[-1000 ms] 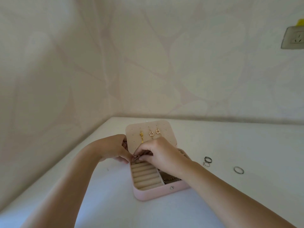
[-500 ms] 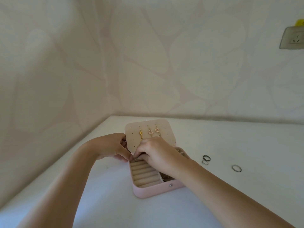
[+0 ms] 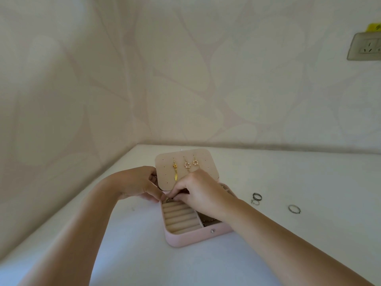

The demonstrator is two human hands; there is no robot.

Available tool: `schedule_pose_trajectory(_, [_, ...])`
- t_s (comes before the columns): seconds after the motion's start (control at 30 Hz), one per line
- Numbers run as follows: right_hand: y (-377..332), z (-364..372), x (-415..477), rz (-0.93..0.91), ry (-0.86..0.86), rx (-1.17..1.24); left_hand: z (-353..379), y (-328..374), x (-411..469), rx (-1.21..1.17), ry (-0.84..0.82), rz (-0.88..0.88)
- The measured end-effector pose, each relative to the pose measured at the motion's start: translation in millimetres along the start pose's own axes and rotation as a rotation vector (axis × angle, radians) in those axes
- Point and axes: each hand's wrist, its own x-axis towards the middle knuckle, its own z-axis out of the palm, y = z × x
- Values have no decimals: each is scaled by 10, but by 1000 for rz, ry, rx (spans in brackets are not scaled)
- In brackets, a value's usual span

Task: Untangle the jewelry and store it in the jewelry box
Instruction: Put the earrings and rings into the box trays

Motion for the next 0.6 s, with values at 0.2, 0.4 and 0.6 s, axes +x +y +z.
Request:
schedule_pose_trajectory(0.2, [-20,-9,-1,-18,-79,-33,12,0,5,-20,2,0])
schedule_pose_trajectory(0.4, [-22,-52,-30,11,-99,-59,-3,2,13,-26,-11,-10])
schedule_pose_trajectory(0.6, [258,-517,-129,183,147,248,-5,-22,25,-53,16,-29])
